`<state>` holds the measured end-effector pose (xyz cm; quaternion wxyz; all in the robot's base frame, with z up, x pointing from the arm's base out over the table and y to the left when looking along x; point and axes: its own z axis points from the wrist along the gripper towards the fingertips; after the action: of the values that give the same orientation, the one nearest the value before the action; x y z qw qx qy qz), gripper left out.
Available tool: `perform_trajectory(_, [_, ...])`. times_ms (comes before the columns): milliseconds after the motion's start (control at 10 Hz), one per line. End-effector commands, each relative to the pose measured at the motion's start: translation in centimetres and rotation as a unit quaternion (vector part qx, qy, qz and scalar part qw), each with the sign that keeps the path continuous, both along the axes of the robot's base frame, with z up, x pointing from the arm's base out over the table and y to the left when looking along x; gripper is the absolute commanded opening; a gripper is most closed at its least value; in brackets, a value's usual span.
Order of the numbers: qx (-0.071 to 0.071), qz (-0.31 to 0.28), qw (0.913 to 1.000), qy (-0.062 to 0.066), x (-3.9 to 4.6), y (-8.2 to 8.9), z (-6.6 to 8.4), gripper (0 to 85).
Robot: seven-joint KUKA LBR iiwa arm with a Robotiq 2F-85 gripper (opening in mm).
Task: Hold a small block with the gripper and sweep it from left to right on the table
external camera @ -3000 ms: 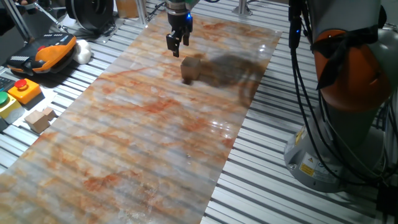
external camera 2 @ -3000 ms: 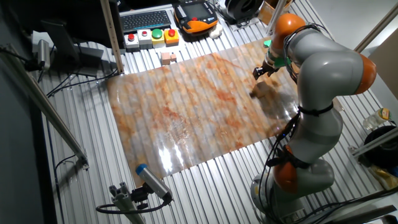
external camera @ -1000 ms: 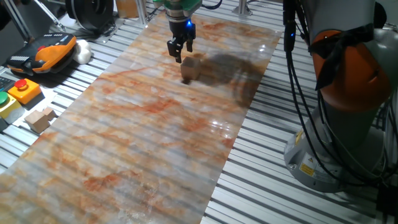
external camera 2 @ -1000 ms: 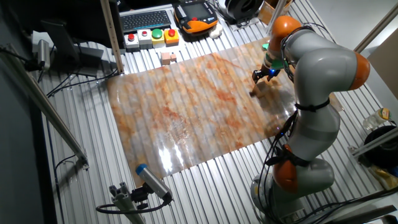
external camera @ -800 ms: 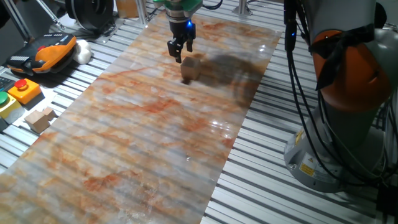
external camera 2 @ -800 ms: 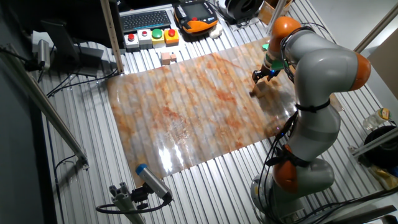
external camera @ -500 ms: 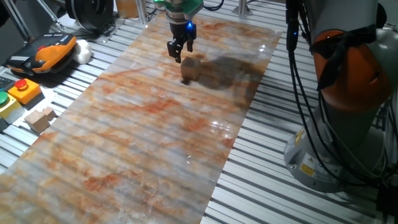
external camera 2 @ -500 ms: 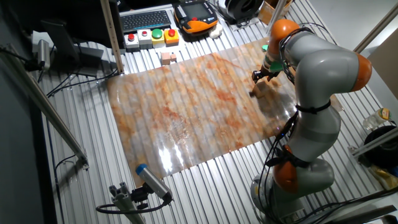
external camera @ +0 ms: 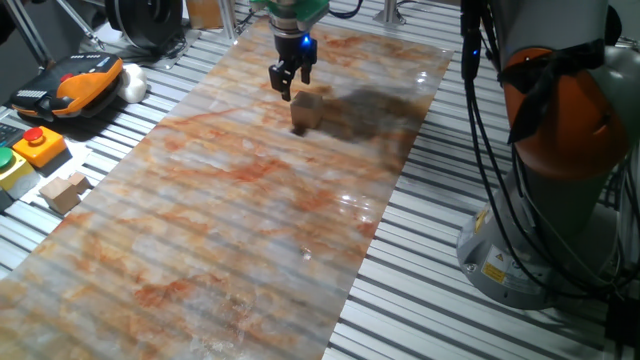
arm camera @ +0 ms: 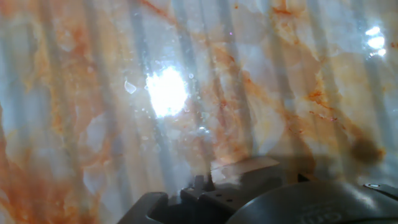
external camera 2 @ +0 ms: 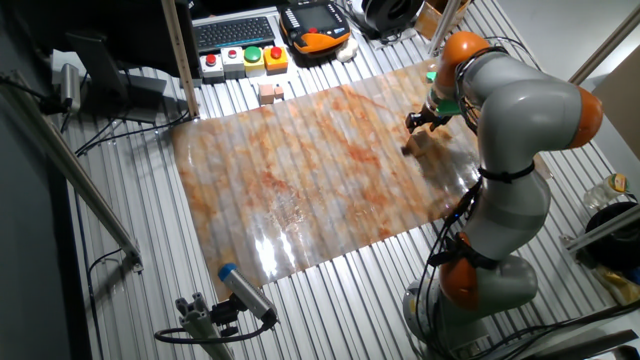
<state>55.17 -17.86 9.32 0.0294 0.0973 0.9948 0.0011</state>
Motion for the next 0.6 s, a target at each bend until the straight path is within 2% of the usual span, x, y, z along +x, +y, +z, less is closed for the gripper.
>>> perform_trajectory(0, [-0.005,-0.001,1.0000,0.000,0.00,-0.01,0.02,68.0])
perform_trajectory(200, [-0.017,0.020,0.9994,0.024,0.00,-0.01,0.02,68.0])
perform_trajectory(300, [-0.022,0.028,0.9990,0.029,0.00,-0.01,0.02,68.0])
perform_trajectory(500, [-0.022,0.034,0.9986,0.034,0.00,-0.01,0.02,68.0])
